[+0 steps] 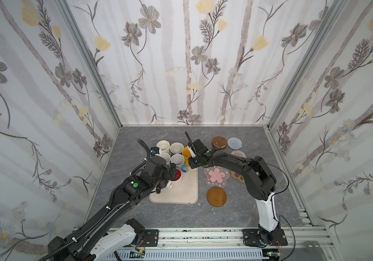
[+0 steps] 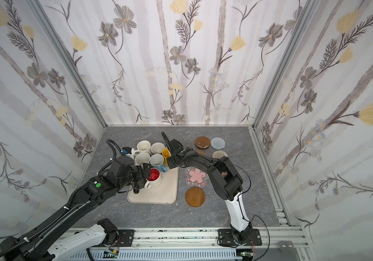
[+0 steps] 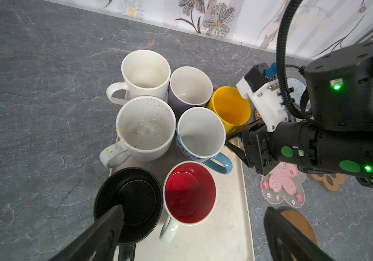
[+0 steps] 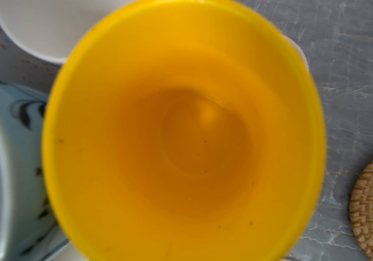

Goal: Place cups on coasters
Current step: Pick up the cup from the tray.

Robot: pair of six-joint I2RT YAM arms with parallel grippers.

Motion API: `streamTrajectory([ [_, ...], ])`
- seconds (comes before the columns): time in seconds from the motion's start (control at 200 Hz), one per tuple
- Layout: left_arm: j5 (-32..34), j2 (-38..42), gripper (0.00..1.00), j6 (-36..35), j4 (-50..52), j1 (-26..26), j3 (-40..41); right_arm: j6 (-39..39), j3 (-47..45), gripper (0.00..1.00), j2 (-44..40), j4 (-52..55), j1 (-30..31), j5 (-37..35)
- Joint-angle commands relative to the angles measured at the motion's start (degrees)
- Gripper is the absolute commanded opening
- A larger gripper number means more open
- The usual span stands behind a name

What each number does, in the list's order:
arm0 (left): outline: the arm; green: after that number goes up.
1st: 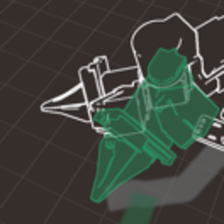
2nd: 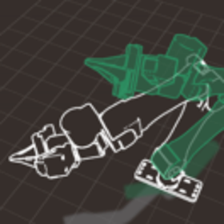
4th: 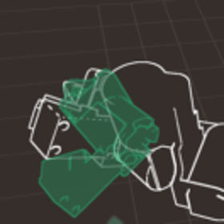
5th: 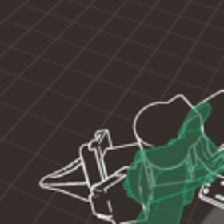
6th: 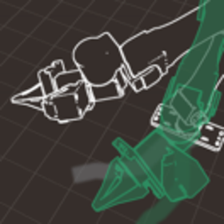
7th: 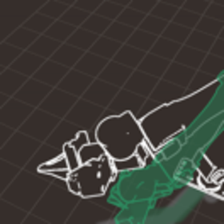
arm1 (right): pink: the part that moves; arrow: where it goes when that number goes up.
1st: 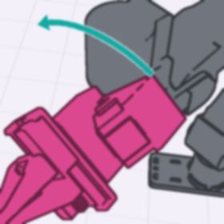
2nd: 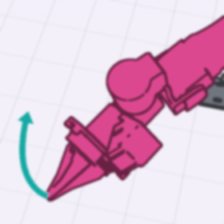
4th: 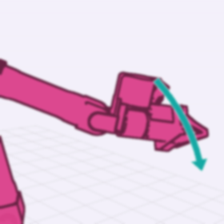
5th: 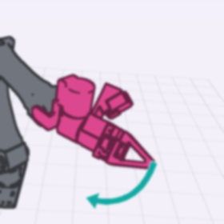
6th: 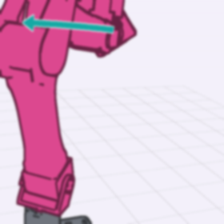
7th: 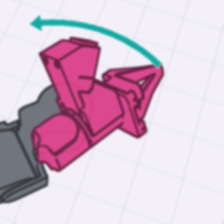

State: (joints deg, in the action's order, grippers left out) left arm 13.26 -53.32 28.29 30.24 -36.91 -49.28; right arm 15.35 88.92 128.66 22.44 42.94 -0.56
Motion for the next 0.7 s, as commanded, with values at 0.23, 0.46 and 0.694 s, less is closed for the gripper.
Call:
streamTrajectory([
  [0.23,-0.42,1.68,1.0,-0.78,-0.56,0.08,0.59,0.97,0.03,0.25,-0.34,-0.63,-0.05,-0.5],
  [0.46,-2.85,2.12,1.0,-0.83,-0.7,0.07,-0.07,1.59,-2.35,0.05,-2.93,-1.46,-0.03,-0.72],
  [0.694,-6.53,2.36,1.0,-1.63,-0.8,0.08,-2.38,3.16,-6.81,0.0,-8.72,-4.32,0.04,-0.77],
])
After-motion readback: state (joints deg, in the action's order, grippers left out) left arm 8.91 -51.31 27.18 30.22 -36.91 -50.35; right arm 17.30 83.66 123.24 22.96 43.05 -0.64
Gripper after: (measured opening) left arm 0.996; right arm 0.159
